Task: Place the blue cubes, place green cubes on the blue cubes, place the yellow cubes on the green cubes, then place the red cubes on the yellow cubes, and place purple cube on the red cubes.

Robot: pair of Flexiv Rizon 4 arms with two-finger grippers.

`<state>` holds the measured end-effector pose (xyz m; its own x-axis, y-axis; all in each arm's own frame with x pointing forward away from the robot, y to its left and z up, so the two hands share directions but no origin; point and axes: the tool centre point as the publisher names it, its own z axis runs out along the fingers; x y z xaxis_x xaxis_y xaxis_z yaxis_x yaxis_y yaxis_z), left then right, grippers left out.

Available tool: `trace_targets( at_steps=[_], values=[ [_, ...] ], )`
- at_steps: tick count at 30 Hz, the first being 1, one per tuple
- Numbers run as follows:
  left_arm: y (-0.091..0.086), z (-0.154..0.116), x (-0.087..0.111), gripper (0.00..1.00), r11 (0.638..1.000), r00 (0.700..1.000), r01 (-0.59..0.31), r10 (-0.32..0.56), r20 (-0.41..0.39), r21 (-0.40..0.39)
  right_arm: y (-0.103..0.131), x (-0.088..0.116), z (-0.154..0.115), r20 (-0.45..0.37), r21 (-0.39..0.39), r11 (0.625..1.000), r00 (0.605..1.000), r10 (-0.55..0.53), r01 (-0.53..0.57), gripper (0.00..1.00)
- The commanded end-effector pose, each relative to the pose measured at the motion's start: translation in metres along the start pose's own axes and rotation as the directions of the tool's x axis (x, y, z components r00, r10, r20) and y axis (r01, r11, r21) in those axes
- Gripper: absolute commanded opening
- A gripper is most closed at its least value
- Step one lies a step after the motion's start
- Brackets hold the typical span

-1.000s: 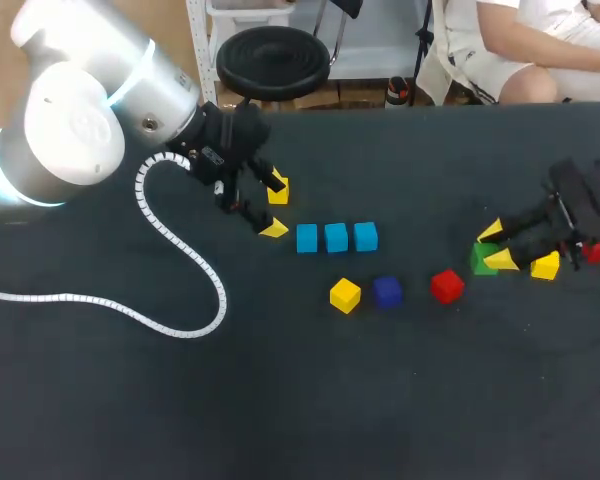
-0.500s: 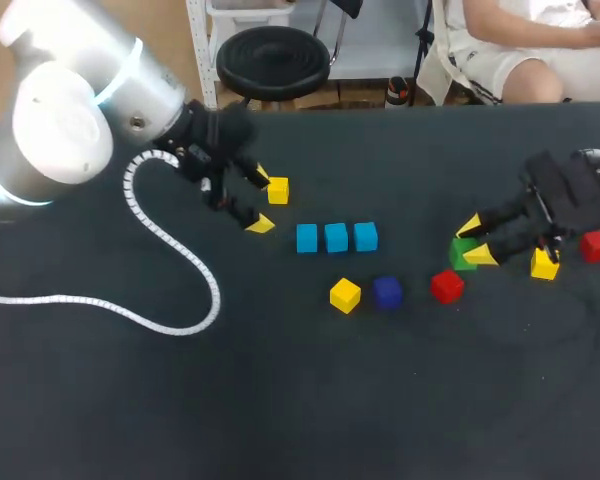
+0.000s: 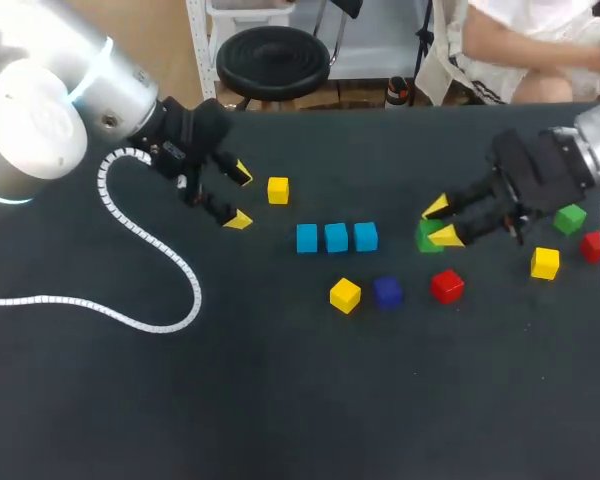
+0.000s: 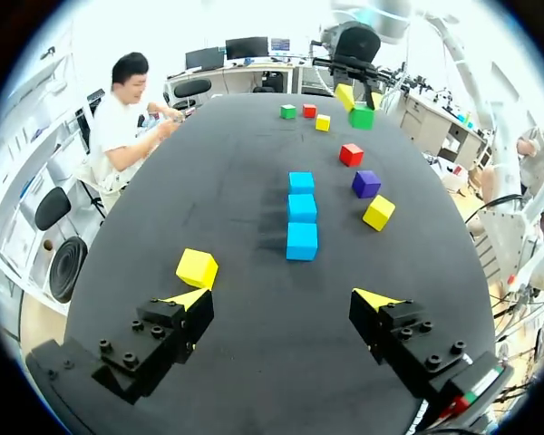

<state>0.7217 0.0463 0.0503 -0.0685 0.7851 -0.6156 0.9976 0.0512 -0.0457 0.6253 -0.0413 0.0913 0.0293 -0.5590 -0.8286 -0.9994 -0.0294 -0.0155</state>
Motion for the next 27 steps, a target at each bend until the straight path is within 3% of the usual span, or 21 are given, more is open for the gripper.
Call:
trace_targets(
  at_steps=[1, 3, 22, 27],
  values=[
    [0.001, -0.001, 0.0, 1.0, 1.0, 1.0, -0.001, 0.001, 0.0, 0.003, -0.008, -0.017, 0.02, 0.005, -0.02, 1.0, 1.0, -0.016, 0.016, 0.0],
    [0.001, -0.001, 0.0, 1.0, 1.0, 1.0, -0.001, 0.001, 0.0, 0.003, -0.01, -0.027, 0.029, 0.025, -0.042, 0.998, 0.999, -0.036, 0.037, 0.0],
    [0.001, -0.001, 0.0, 1.0, 1.0, 1.0, -0.001, 0.001, 0.0, 0.003, -0.01, -0.027, 0.029, 0.025, -0.042, 0.998, 0.999, -0.036, 0.037, 0.0],
    [0.001, -0.001, 0.0, 1.0, 1.0, 1.0, -0.001, 0.001, 0.0, 0.003, -0.008, -0.047, 0.067, 0.058, -0.072, 0.997, 0.998, -0.034, 0.038, 0.0]
  ],
)
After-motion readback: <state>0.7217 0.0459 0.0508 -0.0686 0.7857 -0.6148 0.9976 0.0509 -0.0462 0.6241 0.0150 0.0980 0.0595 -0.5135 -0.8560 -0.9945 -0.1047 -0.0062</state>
